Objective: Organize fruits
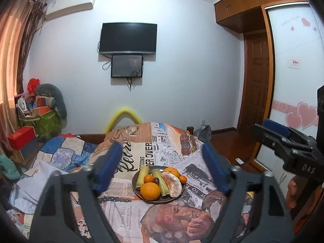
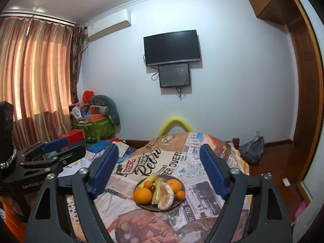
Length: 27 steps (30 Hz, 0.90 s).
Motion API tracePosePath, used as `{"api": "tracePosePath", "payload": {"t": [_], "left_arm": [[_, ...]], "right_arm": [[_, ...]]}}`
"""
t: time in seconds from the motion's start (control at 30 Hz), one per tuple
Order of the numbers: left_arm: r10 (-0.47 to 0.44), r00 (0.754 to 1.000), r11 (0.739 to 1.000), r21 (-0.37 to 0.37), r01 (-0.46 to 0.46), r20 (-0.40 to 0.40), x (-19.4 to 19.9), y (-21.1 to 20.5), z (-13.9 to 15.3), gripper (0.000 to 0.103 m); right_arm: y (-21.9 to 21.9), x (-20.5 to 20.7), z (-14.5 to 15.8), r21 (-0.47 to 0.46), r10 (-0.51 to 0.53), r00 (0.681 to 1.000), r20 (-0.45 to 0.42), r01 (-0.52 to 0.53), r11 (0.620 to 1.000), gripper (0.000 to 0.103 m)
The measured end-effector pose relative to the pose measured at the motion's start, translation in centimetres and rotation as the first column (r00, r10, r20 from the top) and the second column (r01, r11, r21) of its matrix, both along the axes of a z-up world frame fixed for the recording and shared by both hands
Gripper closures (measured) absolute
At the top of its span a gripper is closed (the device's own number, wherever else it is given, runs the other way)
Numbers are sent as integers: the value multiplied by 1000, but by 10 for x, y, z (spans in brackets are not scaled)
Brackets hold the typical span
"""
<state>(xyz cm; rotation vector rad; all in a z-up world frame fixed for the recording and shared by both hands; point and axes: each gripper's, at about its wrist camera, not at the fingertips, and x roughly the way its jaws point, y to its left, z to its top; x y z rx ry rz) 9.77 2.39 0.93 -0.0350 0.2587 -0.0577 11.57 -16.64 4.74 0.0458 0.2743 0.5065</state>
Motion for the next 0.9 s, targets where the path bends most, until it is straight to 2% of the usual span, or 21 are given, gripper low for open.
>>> {"api": "tracePosePath", "payload": {"t": [0.07,0.2,0.47,0.9], "left_arm": [[-1,1000,1000,1,1,17,-8,-2,2,9],[-1,999,1000,17,0,36,-17,-5,4,5],[7,999,1000,7,-7,45,-22,-5,2,1],[11,1000,1000,3,-11,26,-22,-7,-3,1]], "right_arm": [[0,-2,-1,8,-8,1000,6,8,1000,11],[-1,-5,-2,10,-32,999,17,32,999,0],[-3,-11,-2,20,-34,999,7,34,999,0],[-4,-18,-7,6,-43,999,-3,43,999,0]]}}
